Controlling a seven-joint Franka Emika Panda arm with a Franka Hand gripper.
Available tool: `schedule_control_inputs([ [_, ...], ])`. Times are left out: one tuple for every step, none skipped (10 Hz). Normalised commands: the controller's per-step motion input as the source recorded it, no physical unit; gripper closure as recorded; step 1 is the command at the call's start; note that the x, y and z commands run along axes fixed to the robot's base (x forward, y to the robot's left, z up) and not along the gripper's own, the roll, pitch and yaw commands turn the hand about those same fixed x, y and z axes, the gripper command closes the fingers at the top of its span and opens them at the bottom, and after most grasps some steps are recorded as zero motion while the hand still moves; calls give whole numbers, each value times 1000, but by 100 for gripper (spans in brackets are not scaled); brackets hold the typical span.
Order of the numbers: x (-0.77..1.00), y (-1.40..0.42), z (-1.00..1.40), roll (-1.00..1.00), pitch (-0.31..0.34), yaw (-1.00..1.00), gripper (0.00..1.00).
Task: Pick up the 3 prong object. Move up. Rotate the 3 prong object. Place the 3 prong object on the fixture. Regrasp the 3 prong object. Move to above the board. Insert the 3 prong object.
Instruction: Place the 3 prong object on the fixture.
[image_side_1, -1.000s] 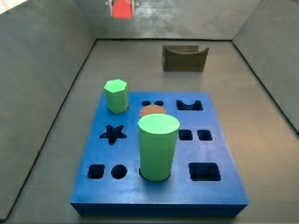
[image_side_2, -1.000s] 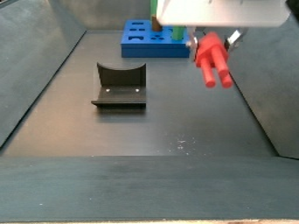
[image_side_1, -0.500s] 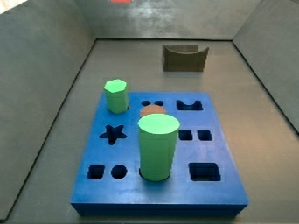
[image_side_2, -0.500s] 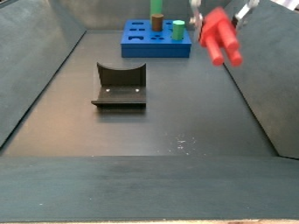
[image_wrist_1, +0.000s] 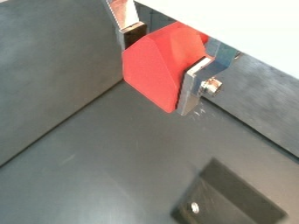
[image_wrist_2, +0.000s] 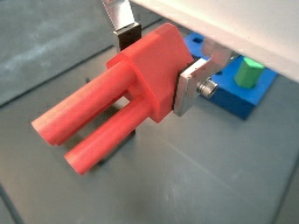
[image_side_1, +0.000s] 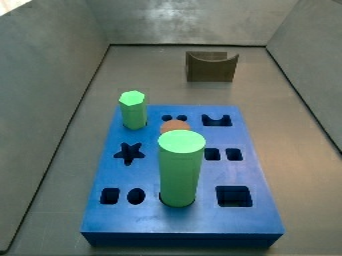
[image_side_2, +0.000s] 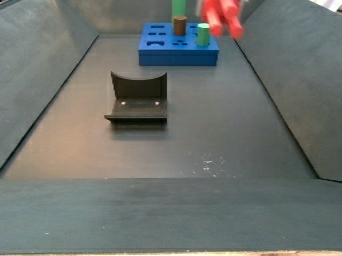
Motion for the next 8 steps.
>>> schedule_control_inputs([
  [1000,-366,200,-21,99,19,100],
  [1000,-341,186,-25,116,21,100],
  [1000,-291,160,-30,142,22,100],
  [1000,-257,140,-33,149,22,100],
  [1000,-222,121,-31,152,25,100],
  [1000,-185,106,-35,164,24,100],
  [1000,-157,90,-36,160,25,100],
  [1000,-135,76,-38,157,24,100],
])
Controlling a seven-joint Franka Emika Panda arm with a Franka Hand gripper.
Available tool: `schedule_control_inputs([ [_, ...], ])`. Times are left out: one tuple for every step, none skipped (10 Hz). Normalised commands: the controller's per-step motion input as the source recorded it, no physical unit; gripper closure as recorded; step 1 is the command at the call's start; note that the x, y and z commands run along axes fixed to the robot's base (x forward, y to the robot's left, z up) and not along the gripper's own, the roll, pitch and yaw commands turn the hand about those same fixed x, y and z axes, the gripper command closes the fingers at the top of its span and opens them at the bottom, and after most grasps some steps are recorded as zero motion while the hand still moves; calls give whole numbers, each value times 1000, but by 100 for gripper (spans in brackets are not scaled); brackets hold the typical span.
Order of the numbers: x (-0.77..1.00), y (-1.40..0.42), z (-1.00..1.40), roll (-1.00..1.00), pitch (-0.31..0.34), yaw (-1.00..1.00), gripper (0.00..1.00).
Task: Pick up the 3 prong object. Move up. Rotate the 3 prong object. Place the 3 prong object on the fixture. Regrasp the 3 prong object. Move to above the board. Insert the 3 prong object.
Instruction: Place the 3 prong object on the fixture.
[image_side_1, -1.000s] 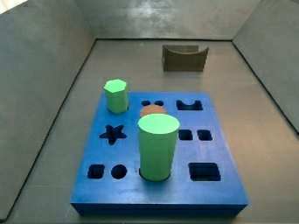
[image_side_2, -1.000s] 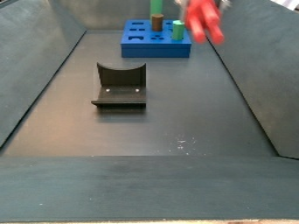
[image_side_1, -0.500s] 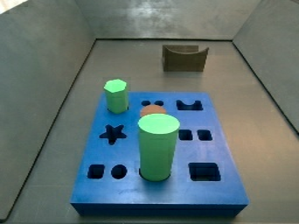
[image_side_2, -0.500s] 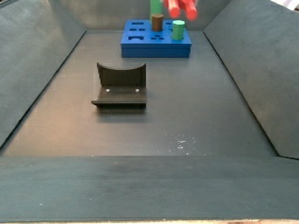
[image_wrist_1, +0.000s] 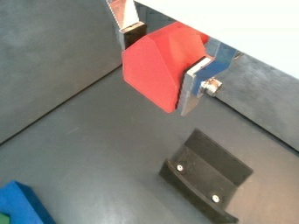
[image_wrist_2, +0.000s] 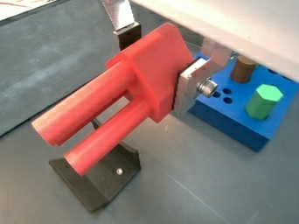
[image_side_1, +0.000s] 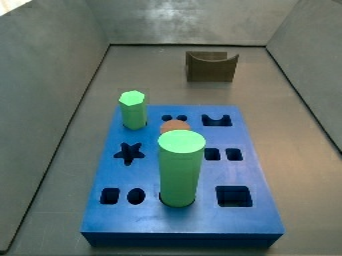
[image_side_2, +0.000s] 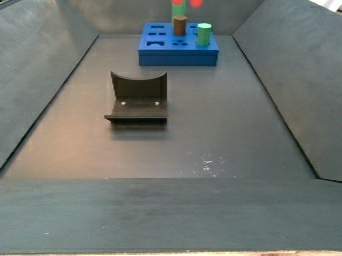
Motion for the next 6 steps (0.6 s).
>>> schedule_control_inputs([
  [1000,-111,66,-39,158,26,100],
  [1000,505,-641,-1000,31,49,100],
  [1000,542,-664,-1000,28,39,100],
  [1000,465,-560,-1000,15,18,100],
  [1000,299,-384,-1000,16,8,100],
  [998,219,-262,-1000,21,1,100],
])
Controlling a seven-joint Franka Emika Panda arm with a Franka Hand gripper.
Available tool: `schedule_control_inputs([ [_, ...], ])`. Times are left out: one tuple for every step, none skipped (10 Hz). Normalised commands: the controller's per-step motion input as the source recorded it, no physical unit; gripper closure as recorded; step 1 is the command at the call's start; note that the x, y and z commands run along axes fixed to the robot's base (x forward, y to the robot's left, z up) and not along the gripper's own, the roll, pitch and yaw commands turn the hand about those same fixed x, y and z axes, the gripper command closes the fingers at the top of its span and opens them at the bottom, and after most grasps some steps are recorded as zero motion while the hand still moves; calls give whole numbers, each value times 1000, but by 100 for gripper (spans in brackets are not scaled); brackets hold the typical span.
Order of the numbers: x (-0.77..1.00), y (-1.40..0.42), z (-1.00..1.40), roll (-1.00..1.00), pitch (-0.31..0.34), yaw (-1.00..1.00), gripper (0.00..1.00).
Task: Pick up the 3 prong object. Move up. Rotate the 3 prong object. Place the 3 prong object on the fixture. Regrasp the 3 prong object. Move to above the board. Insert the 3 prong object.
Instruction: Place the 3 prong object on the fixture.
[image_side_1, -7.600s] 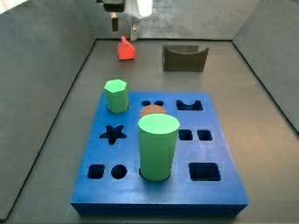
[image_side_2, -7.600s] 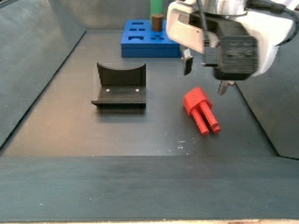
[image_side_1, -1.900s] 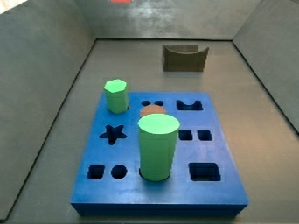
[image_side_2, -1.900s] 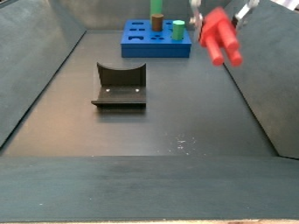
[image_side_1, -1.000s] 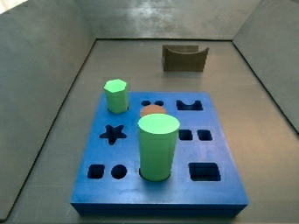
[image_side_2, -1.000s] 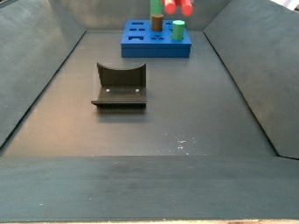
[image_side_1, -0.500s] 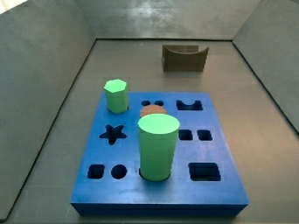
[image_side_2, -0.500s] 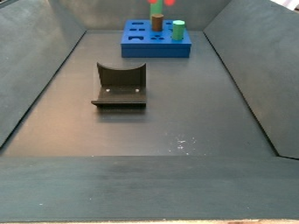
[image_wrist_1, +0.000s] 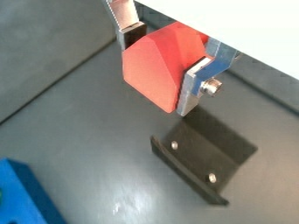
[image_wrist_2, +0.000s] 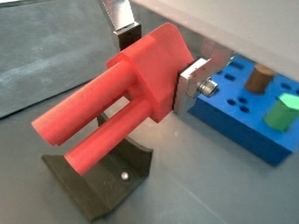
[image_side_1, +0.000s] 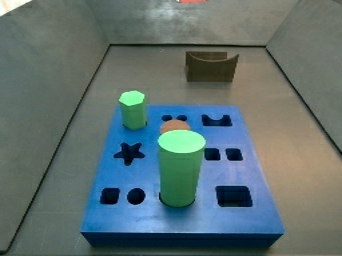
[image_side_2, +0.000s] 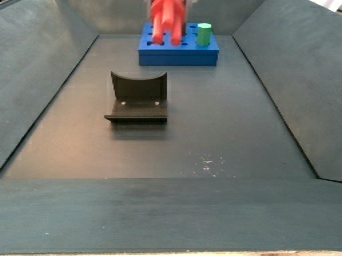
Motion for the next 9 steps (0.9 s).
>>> schedule_control_inputs([
  [930,180,-195,-1000,34,-5,100],
  [799,119,-102,-1000,65,-18,100],
  [718,90,-69,-1000,82,-28,100],
  [621,66,-44,-1000,96,-50,100],
  [549,59,-33,-1000,108,-69,100],
  [455,54,-30,-865,107,-91,100],
  [411,53,-28,-761,99,-95,100],
  [321,53,-29,-548,85,-107,100],
  [257,50,-25,-385,73,-110,100],
])
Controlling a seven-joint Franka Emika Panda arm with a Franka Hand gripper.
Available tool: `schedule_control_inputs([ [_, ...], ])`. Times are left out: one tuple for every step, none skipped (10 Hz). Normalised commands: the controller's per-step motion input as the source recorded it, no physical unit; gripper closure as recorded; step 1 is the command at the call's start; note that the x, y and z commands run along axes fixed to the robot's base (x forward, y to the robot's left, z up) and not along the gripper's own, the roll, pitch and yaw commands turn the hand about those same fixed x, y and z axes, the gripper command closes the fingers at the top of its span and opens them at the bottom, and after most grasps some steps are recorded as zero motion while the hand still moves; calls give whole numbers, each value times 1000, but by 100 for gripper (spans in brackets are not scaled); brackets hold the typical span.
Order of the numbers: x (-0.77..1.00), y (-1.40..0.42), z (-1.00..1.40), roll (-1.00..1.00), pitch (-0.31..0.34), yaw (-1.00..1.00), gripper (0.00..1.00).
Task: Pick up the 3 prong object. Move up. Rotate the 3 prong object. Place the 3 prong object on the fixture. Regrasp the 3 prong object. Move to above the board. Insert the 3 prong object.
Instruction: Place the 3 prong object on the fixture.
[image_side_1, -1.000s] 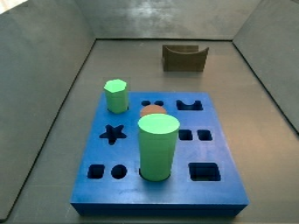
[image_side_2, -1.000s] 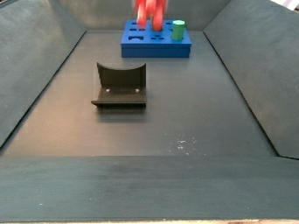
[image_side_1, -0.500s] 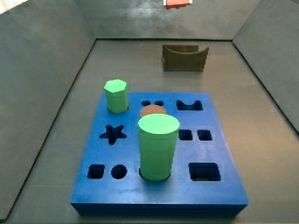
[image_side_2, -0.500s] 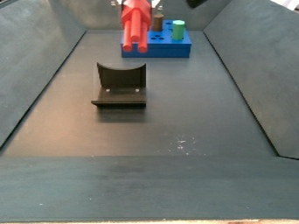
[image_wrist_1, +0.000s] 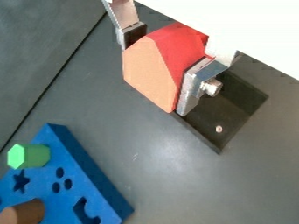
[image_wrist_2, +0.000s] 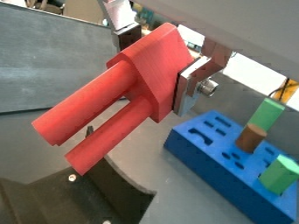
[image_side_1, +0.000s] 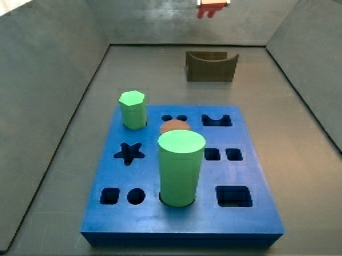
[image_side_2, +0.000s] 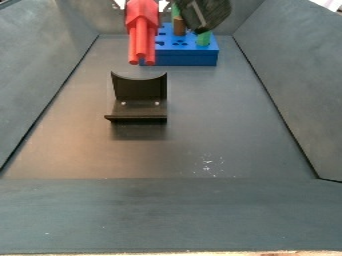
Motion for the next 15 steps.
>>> schedule_control_inputs([
  [190,37,-18,-258,65,-105,100],
  [148,134,-1000,-1000,336,17,100],
  [128,142,-1000,-1000,322,1,100],
  [143,140,-1000,-935,329,-81,100],
  [163,140,-1000,-736,298,-161,100],
  [174,143,-1000,-580,252,-208,100],
  [184,144,-1000,-422,199,-240,100],
  [192,139,-1000,-291,145,-256,100],
  [192,137,-1000,-220,94,-254,100],
  [190,136,-939,-190,42,-246,100],
  [151,102,-676,-179,-5,-215,100],
  [121,138,-561,-140,-42,-184,100],
  [91,164,-510,-133,-65,-155,100],
  [91,186,-468,-128,-79,-112,100],
  [92,191,-457,-127,-82,-76,100],
])
